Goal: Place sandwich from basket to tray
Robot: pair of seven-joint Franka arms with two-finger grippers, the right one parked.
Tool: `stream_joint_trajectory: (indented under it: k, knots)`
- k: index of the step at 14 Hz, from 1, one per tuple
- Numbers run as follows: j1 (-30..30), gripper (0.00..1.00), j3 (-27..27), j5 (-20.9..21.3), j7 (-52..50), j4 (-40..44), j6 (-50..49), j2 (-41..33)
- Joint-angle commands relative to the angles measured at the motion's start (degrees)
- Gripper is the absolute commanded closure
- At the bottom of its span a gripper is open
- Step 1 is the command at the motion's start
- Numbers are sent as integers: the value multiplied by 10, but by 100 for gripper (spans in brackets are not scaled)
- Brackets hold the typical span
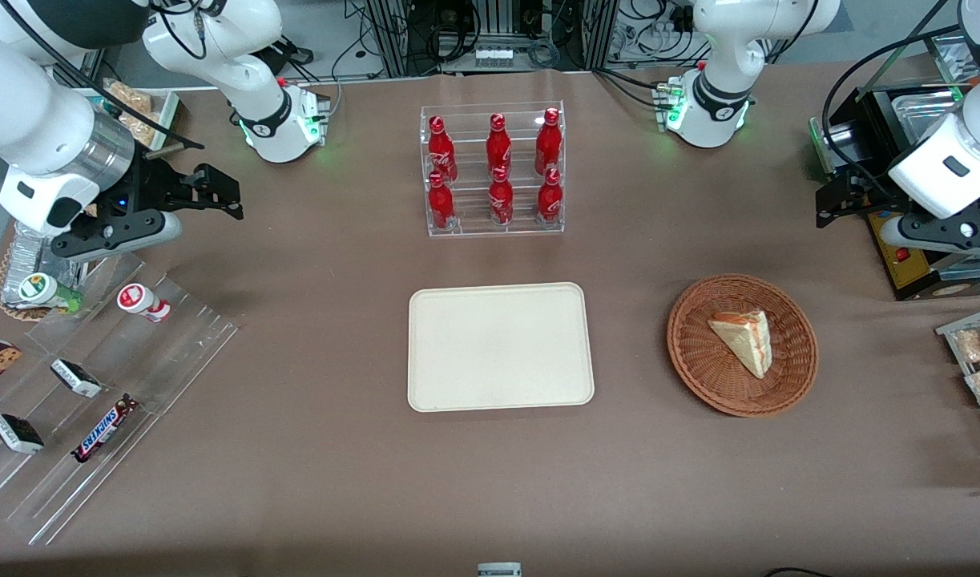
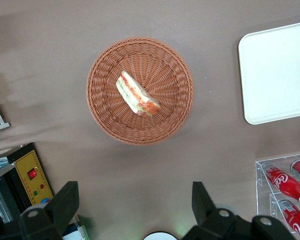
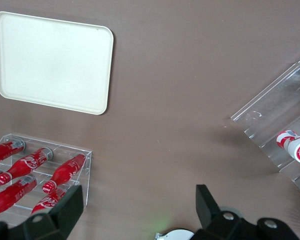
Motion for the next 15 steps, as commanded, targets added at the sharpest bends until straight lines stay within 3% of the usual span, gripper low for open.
stream_joint_trajectory:
  k: [1, 12, 15]
  knots:
    - [6, 0, -4, -6, 4, 10, -2, 4]
    - [6, 0, -5, 0, -7, -2, -9, 3]
    - [0, 0, -9, 38, -9, -17, -1, 1]
